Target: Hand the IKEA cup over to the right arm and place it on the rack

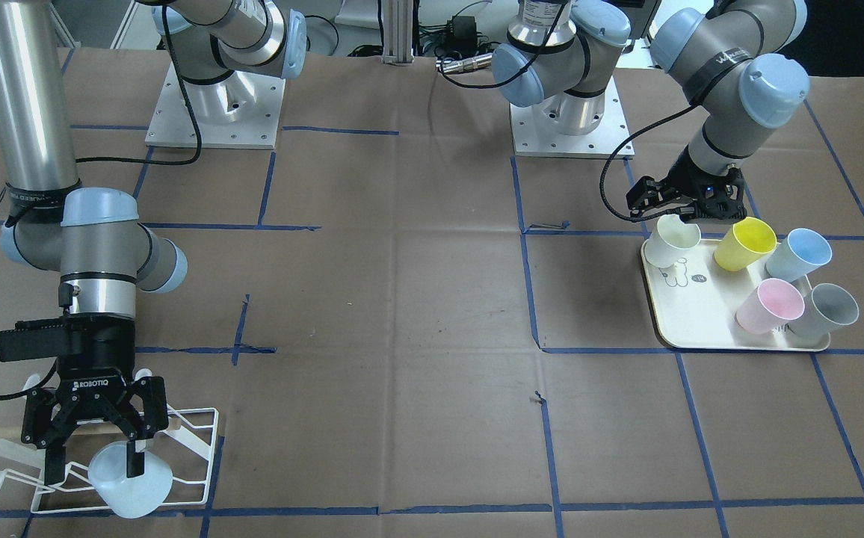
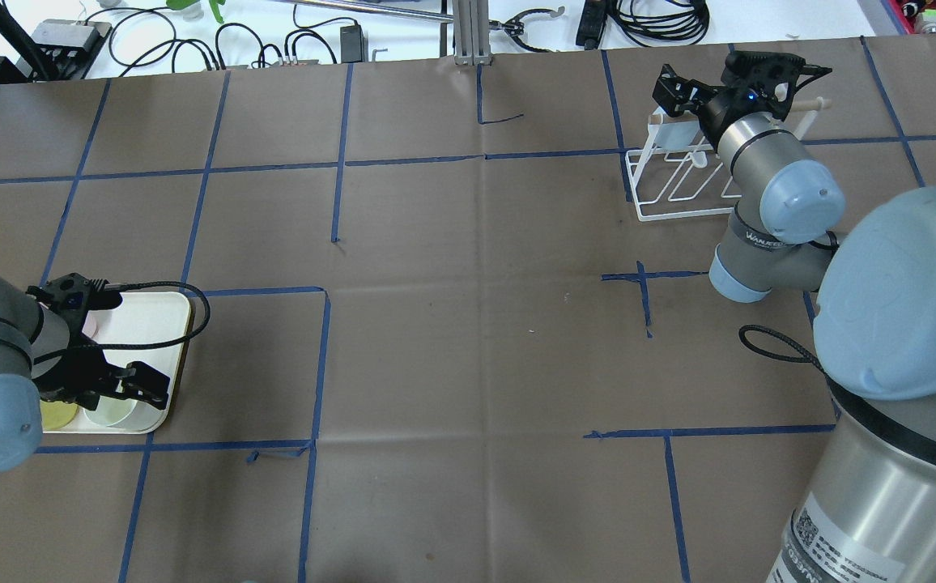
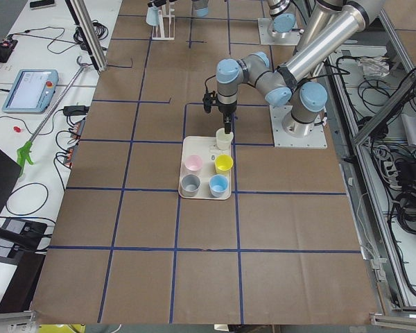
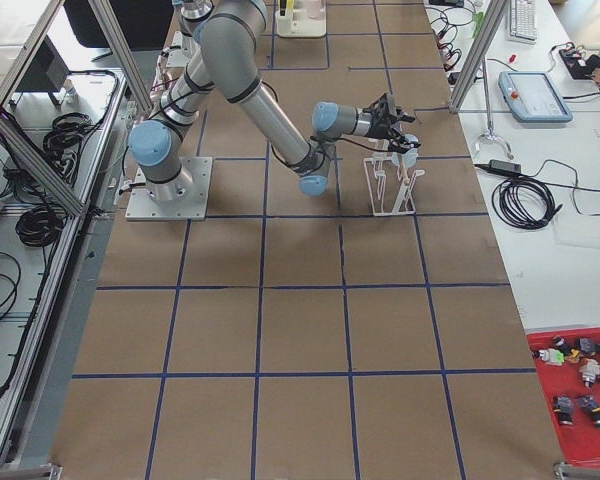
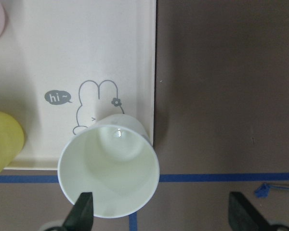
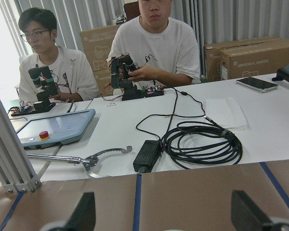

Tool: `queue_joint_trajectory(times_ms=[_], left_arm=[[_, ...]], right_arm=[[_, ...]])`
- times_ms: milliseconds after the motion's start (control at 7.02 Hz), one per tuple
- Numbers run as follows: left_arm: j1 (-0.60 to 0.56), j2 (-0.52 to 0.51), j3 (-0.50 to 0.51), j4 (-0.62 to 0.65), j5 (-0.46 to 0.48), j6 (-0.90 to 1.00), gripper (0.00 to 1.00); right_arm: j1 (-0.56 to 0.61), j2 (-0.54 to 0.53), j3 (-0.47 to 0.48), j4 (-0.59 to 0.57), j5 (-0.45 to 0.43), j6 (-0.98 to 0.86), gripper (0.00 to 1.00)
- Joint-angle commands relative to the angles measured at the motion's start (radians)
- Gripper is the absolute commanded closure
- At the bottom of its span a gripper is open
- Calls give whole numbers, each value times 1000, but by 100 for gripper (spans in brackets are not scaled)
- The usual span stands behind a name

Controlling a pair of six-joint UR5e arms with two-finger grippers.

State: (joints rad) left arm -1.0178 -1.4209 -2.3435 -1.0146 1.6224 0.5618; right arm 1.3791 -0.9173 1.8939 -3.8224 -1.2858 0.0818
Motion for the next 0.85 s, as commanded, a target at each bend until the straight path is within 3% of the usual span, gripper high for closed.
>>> queue_joint_trajectory(times_ms=[0,285,427,712], left_arm=[[2,-18,-51,60,2,3,1],[2,-47,-37,65,7,9,4],[2,-49,-36,80,11,15,21],[2,-52,-16,76,48,17,78]], right_arm=[[1,-50,-1,60,-1,-2,0],[2,-109,-4,104,0,-2,0],[5,-148,-1,106,0,-1,0],[12,-218,17,107,5,1,0]])
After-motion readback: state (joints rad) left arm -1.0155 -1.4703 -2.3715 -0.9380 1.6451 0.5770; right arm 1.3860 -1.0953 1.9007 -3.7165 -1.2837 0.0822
